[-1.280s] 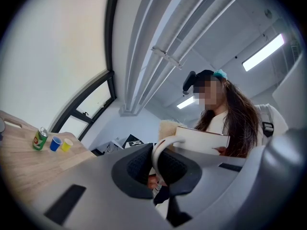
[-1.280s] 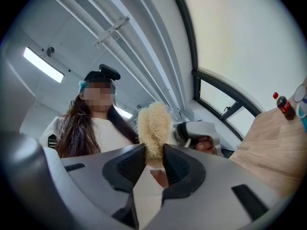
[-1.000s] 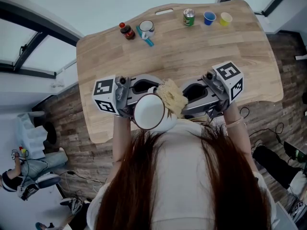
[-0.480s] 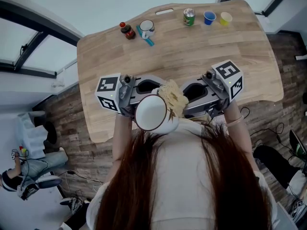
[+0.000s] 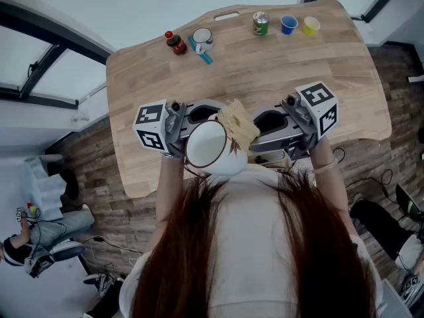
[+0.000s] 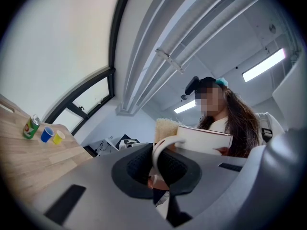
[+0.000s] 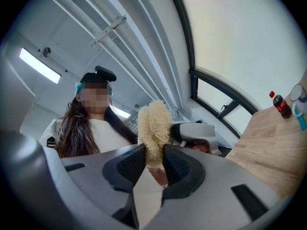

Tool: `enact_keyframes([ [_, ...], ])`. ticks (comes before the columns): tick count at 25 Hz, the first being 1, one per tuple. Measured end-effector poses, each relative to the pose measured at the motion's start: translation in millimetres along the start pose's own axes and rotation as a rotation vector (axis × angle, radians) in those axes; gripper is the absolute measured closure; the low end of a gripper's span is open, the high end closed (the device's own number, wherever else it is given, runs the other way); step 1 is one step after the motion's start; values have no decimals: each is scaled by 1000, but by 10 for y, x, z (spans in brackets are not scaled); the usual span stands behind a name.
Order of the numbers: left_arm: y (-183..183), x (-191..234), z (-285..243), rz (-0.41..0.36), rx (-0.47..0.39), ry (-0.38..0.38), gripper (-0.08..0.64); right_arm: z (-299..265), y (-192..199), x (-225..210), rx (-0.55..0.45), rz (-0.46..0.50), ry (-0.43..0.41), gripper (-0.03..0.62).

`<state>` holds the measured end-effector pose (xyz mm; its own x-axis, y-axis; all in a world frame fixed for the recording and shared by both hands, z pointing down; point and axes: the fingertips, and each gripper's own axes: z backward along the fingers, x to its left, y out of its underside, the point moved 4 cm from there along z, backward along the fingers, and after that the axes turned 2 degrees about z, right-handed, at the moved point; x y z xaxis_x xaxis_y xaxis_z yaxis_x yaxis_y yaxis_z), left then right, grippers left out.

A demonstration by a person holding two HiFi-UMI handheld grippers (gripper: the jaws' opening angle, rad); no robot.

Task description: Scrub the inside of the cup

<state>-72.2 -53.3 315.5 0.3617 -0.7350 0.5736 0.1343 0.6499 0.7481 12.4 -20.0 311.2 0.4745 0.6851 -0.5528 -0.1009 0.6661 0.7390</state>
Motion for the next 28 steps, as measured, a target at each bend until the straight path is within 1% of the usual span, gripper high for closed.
enact_keyframes([
  [8,2,49,64,-2,-22,-32,537,-2,-11,7,-1,29,31,482],
  [16,-18,124,103,-5,-37,-83,537,38,-46,1,-4,49,68,482],
  [28,-57,300,163,32,-88,-196,537,151,-129,-26,3,107,185,482],
])
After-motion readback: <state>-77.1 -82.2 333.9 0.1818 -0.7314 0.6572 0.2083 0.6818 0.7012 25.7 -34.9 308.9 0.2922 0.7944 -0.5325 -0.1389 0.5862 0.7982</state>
